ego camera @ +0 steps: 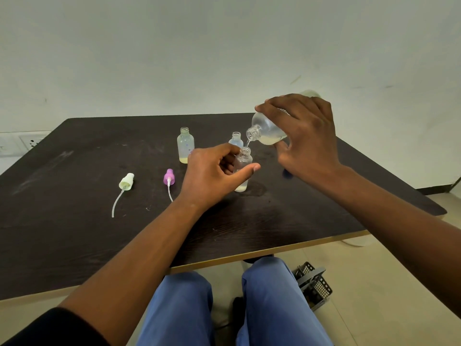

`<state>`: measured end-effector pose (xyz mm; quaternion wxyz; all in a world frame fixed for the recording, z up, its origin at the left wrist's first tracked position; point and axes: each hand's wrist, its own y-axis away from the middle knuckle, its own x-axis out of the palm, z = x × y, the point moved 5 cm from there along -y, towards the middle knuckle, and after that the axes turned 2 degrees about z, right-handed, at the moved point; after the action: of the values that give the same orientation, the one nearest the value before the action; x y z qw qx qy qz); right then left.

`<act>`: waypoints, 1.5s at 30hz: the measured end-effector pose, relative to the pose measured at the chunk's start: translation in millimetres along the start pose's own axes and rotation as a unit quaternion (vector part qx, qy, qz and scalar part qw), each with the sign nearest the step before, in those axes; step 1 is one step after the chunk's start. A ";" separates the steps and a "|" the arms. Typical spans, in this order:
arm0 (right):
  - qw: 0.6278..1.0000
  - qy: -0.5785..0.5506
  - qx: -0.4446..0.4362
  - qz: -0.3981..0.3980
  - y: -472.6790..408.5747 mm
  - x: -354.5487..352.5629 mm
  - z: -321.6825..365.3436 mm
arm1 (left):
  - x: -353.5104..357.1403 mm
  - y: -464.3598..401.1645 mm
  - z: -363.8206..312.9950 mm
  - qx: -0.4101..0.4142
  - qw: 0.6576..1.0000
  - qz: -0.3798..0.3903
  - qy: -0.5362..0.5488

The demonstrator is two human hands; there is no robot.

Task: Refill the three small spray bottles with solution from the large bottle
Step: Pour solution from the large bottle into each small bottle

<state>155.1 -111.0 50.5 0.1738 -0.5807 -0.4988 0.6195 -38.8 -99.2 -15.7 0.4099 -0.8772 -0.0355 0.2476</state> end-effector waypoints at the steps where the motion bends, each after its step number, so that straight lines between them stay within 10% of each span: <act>1: 1.000 0.000 0.000 0.000 -0.2 -0.2 0.6 | 0.2 0.0 0.3 0.001 1.000 0.000 0.000; 45: 1.000 -0.002 0.009 0.016 0.4 1.7 6.2 | 1.2 0.2 3.5 0.007 1.000 0.000 0.003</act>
<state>149.2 -112.3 48.1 0.1679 -0.5859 -0.4843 0.6277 -39.4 -96.5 -18.2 0.4165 -0.8749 -0.0325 0.2450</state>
